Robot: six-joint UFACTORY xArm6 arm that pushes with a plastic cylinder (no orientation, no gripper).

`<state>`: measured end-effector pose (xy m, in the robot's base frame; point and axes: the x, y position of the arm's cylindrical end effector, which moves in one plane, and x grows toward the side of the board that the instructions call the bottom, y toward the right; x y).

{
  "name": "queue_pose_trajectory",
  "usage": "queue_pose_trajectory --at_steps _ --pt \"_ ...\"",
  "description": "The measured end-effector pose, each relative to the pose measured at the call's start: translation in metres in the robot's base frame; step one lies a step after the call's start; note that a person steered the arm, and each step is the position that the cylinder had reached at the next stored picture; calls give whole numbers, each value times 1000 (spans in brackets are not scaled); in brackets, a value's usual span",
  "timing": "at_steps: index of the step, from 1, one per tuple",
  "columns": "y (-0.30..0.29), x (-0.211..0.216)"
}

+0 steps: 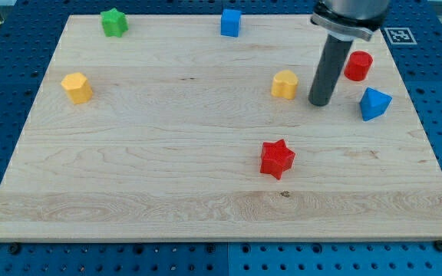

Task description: Move the red star towards bottom left corner

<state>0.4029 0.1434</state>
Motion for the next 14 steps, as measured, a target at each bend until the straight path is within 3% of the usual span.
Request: queue_pose_trajectory --at_steps 2,3,5,6,8,12,14 --pt "-15 -23" --pt "-55 -24" --pt "-60 -20" --pt "-60 0" --pt "-59 96" --pt "-23 145" --pt "-107 144"
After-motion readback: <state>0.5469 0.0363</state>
